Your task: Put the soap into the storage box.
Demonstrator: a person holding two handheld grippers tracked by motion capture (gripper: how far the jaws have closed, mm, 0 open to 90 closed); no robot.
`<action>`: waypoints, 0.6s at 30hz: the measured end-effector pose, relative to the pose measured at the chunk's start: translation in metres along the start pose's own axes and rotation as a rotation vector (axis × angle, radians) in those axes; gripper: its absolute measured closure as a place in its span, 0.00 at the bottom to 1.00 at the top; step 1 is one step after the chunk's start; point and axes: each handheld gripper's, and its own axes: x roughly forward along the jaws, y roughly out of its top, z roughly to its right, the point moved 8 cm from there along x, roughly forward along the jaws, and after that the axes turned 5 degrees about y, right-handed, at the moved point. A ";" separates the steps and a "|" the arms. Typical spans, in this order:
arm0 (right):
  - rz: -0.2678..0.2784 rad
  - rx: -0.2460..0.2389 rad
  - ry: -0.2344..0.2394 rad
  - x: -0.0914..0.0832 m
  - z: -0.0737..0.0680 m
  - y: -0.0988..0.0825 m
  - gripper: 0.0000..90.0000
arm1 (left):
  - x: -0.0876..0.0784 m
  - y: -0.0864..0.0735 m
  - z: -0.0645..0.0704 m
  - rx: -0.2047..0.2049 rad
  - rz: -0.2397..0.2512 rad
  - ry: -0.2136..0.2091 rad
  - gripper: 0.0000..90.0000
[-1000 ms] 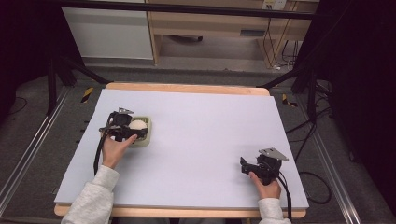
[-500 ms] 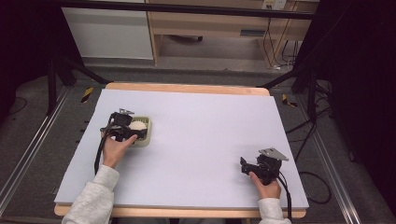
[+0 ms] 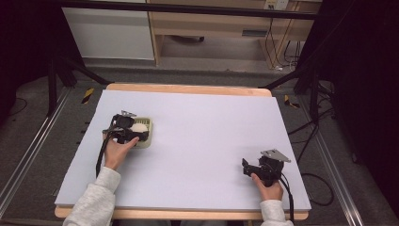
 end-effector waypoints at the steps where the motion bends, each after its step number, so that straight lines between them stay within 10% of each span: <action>1: -0.001 -0.001 0.000 0.000 0.000 0.000 0.05 | 0.000 0.000 0.000 0.001 0.000 0.000 0.25; 18: 0.003 0.000 0.000 0.000 0.000 0.000 0.05 | -0.009 0.002 -0.003 -0.008 0.036 0.007 0.22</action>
